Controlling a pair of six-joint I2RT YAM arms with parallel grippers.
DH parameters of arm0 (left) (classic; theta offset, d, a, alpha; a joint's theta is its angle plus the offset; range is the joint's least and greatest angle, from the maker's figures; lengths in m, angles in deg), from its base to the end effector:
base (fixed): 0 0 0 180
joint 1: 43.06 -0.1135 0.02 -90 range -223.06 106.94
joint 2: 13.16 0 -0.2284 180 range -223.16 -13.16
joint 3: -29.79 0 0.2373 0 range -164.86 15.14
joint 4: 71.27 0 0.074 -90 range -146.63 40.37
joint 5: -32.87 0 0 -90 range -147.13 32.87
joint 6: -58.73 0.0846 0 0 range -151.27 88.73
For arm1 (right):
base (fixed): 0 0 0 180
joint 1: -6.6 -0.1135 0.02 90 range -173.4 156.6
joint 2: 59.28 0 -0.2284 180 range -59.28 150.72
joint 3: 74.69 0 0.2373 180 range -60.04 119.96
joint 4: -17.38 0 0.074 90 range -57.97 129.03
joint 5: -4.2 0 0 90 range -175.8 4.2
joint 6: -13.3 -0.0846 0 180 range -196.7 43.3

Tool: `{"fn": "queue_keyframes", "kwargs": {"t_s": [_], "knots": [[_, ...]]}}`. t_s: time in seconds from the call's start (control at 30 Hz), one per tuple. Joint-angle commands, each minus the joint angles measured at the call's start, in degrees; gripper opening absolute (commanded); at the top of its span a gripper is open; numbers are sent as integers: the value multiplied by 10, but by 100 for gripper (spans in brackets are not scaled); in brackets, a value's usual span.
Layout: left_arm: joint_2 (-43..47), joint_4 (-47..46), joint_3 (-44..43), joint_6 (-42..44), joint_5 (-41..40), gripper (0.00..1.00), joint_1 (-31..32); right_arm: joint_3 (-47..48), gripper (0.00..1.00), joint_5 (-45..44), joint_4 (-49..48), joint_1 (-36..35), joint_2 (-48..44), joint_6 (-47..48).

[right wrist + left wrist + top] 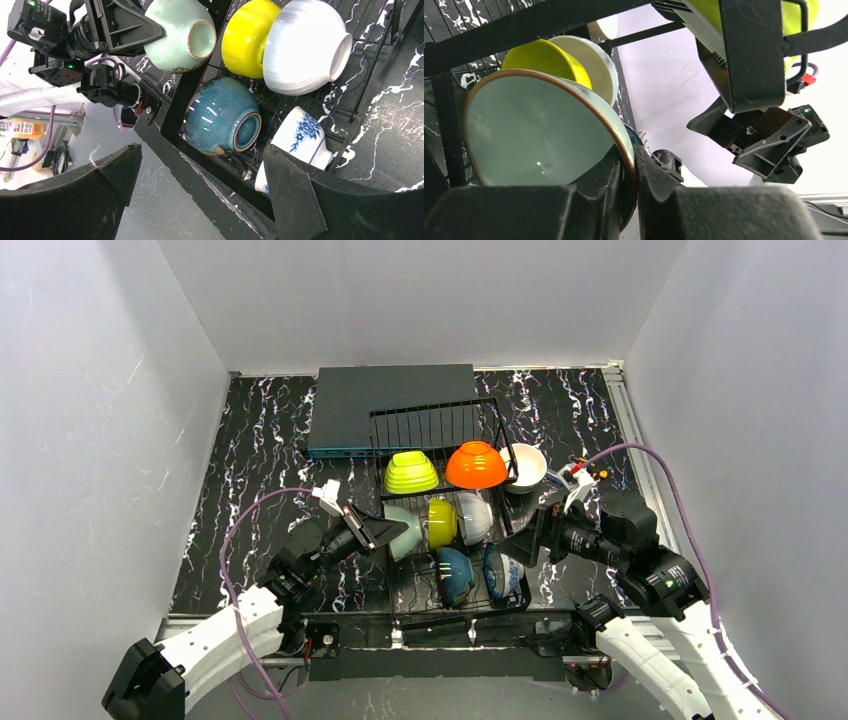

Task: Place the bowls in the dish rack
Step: Place the bowl in the dish rack.

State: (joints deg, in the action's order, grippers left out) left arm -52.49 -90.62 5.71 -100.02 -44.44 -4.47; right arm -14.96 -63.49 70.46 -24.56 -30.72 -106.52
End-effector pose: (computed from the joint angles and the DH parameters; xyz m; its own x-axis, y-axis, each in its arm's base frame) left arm 0.1669 -0.1570 0.2070 -0.7065 -0.5995 -0.3761 0.3347 0.1853 -0.9239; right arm 0.1235 0.1122 0.2887 -0.6650 0.1355 -0.7345 -0.5180 0.6248 0.5843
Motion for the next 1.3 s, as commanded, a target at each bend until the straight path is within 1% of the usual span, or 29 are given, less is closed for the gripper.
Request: {"fn": "queue_keyframes", "kwargs": {"t_s": [0.0, 0.5, 0.7, 1.07, 1.27], "knots": [[-3, -103, 2, -19, 21, 0, -12, -9, 99, 4, -22, -2, -1, 1], [-73, -171, 7, -29, 16, 0, -24, -8, 99, 3, -18, -2, -1, 4], [-88, -176, 8, -23, 8, 0, -27, -8, 99, 0, -13, -2, -3, 7], [-170, -234, -8, -26, 29, 0, -27, -9, 99, 0, -12, -2, -2, 8], [-220, -282, -16, -34, 38, 0, -27, -9, 99, -2, -10, -2, -5, 8]]}}
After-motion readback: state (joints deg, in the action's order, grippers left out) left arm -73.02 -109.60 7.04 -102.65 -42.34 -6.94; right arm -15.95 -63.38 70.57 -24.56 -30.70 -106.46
